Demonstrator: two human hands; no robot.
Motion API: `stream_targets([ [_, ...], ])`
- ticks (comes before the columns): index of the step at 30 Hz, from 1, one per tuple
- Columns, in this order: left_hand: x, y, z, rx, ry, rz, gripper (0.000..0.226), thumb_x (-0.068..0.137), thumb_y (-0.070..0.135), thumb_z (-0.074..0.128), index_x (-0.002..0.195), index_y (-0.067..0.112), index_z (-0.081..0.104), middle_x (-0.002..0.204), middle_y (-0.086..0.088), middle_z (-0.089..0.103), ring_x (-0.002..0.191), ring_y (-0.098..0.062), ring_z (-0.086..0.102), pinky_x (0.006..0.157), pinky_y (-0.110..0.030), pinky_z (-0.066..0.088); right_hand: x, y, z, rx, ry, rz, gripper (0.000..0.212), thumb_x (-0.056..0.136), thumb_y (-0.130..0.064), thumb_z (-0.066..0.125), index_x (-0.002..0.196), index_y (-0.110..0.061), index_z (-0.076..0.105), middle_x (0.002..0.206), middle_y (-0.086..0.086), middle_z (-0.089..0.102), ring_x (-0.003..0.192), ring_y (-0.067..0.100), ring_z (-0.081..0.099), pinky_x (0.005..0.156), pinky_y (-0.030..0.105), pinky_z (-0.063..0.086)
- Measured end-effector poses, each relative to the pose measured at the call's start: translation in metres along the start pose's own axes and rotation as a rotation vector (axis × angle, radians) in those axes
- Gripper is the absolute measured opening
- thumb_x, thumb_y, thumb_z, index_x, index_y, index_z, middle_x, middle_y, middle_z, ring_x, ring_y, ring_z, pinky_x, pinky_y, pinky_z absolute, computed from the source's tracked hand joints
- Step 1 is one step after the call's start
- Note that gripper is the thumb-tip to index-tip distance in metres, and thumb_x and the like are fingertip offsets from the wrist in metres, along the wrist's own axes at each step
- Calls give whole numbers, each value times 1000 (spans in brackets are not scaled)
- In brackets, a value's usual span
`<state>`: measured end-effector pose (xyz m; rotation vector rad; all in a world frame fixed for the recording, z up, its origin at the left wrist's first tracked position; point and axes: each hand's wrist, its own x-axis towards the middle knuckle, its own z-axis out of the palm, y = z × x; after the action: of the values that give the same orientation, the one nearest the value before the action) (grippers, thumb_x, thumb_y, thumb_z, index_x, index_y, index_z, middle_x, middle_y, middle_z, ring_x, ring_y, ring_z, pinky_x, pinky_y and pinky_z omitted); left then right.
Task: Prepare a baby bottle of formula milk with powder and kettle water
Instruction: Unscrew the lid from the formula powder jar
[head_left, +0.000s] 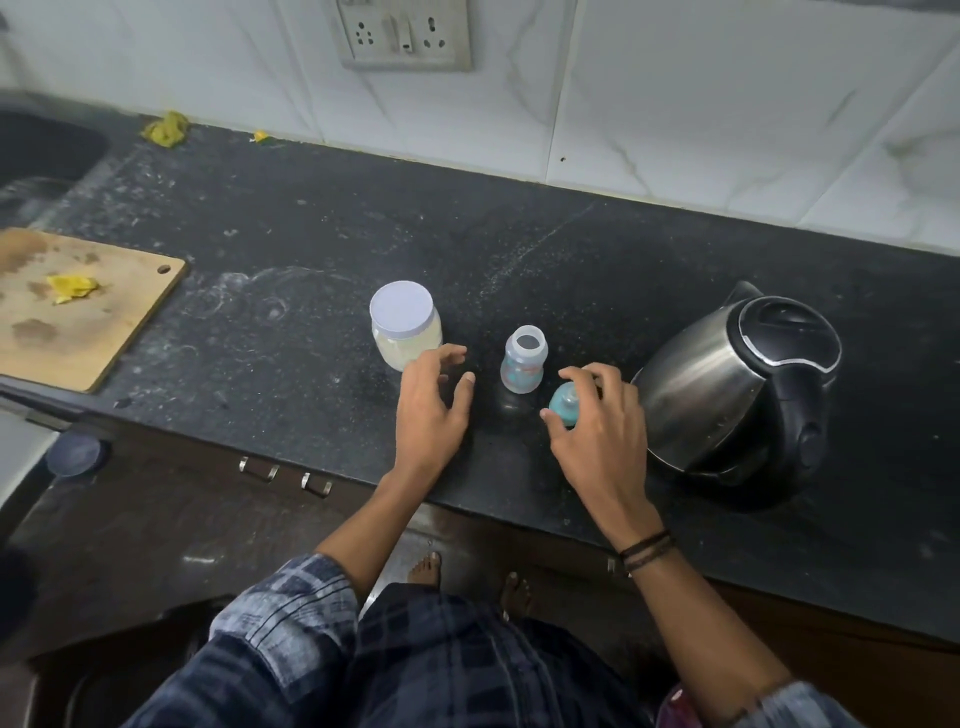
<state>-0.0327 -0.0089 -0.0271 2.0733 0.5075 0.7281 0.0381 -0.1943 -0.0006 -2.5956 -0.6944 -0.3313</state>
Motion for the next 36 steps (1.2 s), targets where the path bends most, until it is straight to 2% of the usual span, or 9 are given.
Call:
stream_targets([
  [5,6,2,-7,2,241,66,20,94,2,68,112,9,65,106,-2,63,99,-12,53,87,-11,41,8,-17,0,40,10,-99,37,76,-20,83,111,-16,68,113,4,61,94,30,59,75,43,51],
  [8,14,-2,-19,-16,349,102,19,92,1,67,108,9,65,105,3,62,100,-21,53,83,-25,47,21,-34,4,98,-16,-142,27,80,-18,80,104,-15,68,104,5,62,87,31,60,70,42,51],
  [11,26,-14,-35,-41,353,72,31,85,2,66,114,12,62,113,7,60,106,-21,50,88,-30,45,37,-55,7,207,-83,-127,23,87,-22,77,107,-15,69,108,2,64,94,26,62,76,39,54],
  [19,39,-67,-68,-83,115,-62,77,78,28,80,146,21,44,142,5,42,129,-9,39,106,-19,36,89,-119,26,226,-320,-109,45,97,-42,65,136,-18,60,130,1,54,117,24,56,92,39,49],
  [23,51,-83,-67,-69,-119,-200,106,73,48,88,158,21,30,155,4,29,146,-13,25,122,-39,29,111,-145,38,151,-389,-111,72,94,-55,64,149,-12,47,140,5,45,127,29,46,99,43,47],
  [26,61,-83,-66,-75,-229,-217,122,63,64,82,160,18,24,161,1,27,148,-14,21,121,-38,25,119,-159,46,47,-423,-127,85,92,-64,61,152,-8,41,143,8,43,130,30,43,98,43,46],
  [30,74,-86,-61,-115,-274,-205,118,62,54,88,158,24,28,159,5,34,147,-16,28,120,-41,31,124,-168,51,-36,-448,-105,90,88,-69,61,149,-6,43,140,10,45,129,30,42,97,41,45],
  [33,82,-82,-59,-205,-263,-139,96,60,49,91,141,52,40,141,27,47,135,-3,44,114,-35,41,127,-167,55,-31,-451,-97,83,85,-67,66,141,-8,50,134,10,47,124,30,44,99,39,42],
  [36,84,-80,-55,-264,-253,-146,91,59,47,91,137,44,44,139,13,51,130,-9,51,107,-37,48,131,-165,55,-15,-480,-94,83,81,-66,71,140,-10,52,131,8,48,120,29,46,98,36,39],
])
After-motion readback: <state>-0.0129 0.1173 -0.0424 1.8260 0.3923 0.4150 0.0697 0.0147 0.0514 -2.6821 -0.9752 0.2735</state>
